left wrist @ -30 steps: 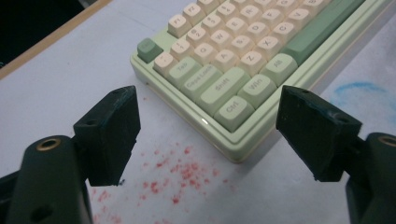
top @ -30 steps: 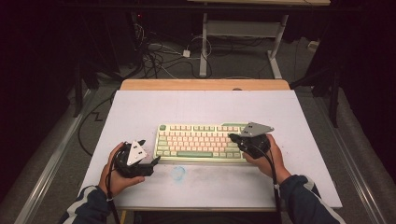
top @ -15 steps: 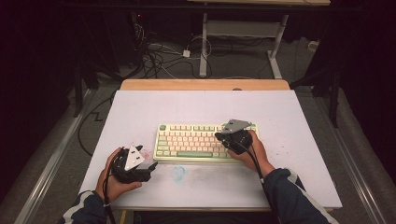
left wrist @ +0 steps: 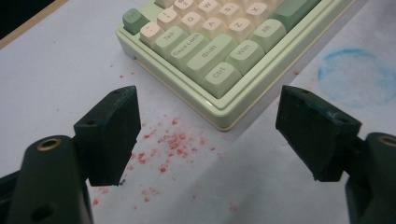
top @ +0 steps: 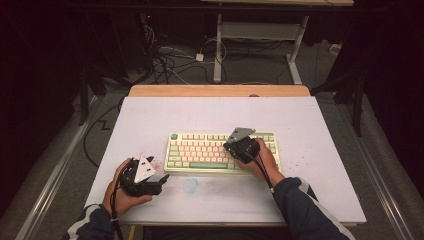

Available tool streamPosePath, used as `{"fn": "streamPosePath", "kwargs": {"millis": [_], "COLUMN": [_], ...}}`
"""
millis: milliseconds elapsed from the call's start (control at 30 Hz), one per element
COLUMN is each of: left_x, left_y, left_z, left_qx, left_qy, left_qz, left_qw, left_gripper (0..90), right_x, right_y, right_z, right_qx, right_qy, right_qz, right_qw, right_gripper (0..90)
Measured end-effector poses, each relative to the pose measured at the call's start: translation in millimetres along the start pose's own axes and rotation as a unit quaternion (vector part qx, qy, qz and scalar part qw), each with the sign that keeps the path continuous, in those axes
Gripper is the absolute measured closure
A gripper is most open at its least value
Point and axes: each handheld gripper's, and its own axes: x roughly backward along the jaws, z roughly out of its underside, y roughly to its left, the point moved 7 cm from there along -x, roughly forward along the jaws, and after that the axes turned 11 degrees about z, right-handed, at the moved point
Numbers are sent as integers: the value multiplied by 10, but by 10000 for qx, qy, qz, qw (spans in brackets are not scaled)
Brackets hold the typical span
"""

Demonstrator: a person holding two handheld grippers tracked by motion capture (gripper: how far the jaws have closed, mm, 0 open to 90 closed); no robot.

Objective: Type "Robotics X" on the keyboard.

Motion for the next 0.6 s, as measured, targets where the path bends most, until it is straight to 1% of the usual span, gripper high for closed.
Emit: {"fn": "streamPosePath", "kwargs": {"millis": [67, 100, 167, 267, 333, 467, 533, 567, 600], "left_x": [0, -1, -1, -4, -7, -4, -7, -7, -8], "left_y": [-5, -6, -10, -8, -5, -2, 6, 10, 10], "left_z": [9, 10, 10, 13, 19, 15, 13, 17, 18], "left_qx": [-5, -9, 8, 17, -18, -22, 2, -1, 8], "left_qy": [31, 28, 31, 45, 63, 47, 38, 55, 58], "left_qz": [15, 15, 28, 30, 6, -6, -18, -16, -10], "left_qw": [10000, 10000, 10000, 10000, 10000, 10000, 10000, 10000, 10000], "left_gripper": [207, 208, 208, 208, 208, 210, 211, 211, 212], "right_x": [-29, -23, -17, 33, 72, 187, 264, 300, 331], "right_y": [7, 12, 14, -8, -31, -79, -107, -122, -142], "right_z": [19, 11, 7, -19, -33, -69, -101, -120, -131], "right_qx": [60, 101, 101, -12, -112, -310, -361, -398, -421], "right_qy": [86, 92, 78, -54, -155, -408, -602, -709, -753], "right_qz": [29, 27, 19, 5, 9, -15, -40, -14, 70], "right_qw": [9999, 9999, 9999, 10000, 9998, 9987, 9975, 9967, 9963], "right_gripper": [900, 900, 900, 900, 892, 852, 807, 774, 747]}}
